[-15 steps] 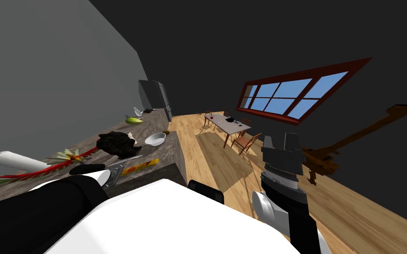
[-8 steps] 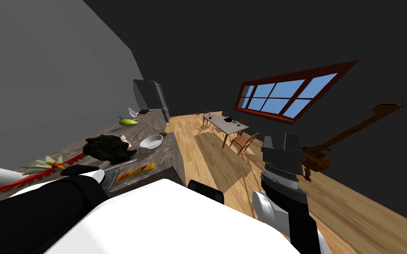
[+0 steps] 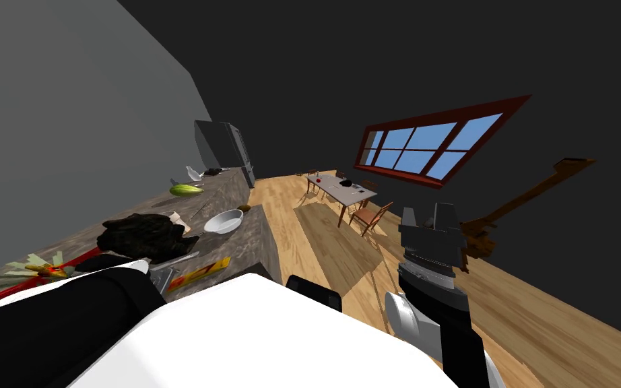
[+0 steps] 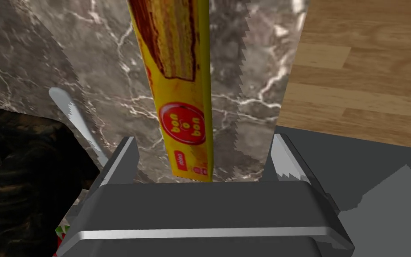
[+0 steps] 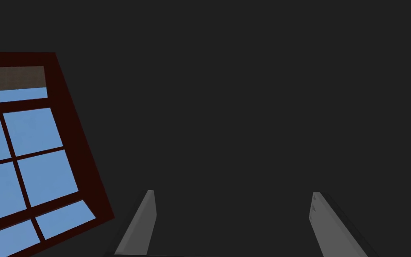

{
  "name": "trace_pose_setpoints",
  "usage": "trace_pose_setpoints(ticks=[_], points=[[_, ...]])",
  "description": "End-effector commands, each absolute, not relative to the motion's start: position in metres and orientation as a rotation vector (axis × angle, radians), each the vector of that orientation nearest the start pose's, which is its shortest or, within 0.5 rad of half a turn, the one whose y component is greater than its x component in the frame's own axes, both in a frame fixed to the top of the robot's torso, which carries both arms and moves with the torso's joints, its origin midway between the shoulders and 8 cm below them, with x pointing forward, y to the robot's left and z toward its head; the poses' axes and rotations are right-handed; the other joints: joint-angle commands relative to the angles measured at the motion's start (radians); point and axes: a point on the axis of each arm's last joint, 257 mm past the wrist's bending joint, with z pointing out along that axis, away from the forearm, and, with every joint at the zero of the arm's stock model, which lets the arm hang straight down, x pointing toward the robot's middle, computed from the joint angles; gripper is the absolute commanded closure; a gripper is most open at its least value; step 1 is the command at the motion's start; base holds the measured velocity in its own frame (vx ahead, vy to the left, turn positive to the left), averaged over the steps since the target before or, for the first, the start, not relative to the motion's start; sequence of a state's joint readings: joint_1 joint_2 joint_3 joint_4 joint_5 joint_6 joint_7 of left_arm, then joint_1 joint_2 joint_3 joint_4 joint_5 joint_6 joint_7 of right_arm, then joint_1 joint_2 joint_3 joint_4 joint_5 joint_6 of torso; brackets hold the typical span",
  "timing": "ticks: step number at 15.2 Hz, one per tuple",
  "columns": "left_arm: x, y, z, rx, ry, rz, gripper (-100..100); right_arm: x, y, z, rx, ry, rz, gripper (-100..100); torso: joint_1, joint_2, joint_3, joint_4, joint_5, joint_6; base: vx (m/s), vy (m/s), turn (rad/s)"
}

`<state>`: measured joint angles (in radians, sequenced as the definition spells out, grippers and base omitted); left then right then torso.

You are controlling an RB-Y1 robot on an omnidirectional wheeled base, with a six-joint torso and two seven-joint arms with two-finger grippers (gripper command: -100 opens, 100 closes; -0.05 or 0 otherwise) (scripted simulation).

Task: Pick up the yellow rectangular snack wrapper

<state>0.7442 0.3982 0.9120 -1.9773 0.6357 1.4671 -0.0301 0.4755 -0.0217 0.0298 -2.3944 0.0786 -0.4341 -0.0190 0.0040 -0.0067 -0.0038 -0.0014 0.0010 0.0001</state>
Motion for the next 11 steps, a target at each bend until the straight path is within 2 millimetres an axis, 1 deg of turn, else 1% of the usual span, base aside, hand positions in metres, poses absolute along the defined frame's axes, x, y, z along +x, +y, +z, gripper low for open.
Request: trace_pose_setpoints(ticks=[1,6,11], points=[[0.005,0.606,-0.325,-2.597,1.115,0.124,-100,0.334,-0.253,0.069,0.549,0.619,1.32,0,0.0,0.0,0.0,0.0,0.0,0.0,0.056,0.021,-0.02],[-0.008,0.587,-0.327,-2.722,1.091,0.099,-100,0.334,-0.253,0.069,0.549,0.619,1.321,0,-0.001,0.001,0.0,0.0,0.0,0.0,0.06,0.028,-0.049],[-0.016,0.573,-0.328,-2.806,1.085,0.085,-100,0.334,-0.253,0.069,0.549,0.619,1.321,0,-0.001,0.001,0.001,0.0,0.0,0.0,0.057,0.029,-0.033]])
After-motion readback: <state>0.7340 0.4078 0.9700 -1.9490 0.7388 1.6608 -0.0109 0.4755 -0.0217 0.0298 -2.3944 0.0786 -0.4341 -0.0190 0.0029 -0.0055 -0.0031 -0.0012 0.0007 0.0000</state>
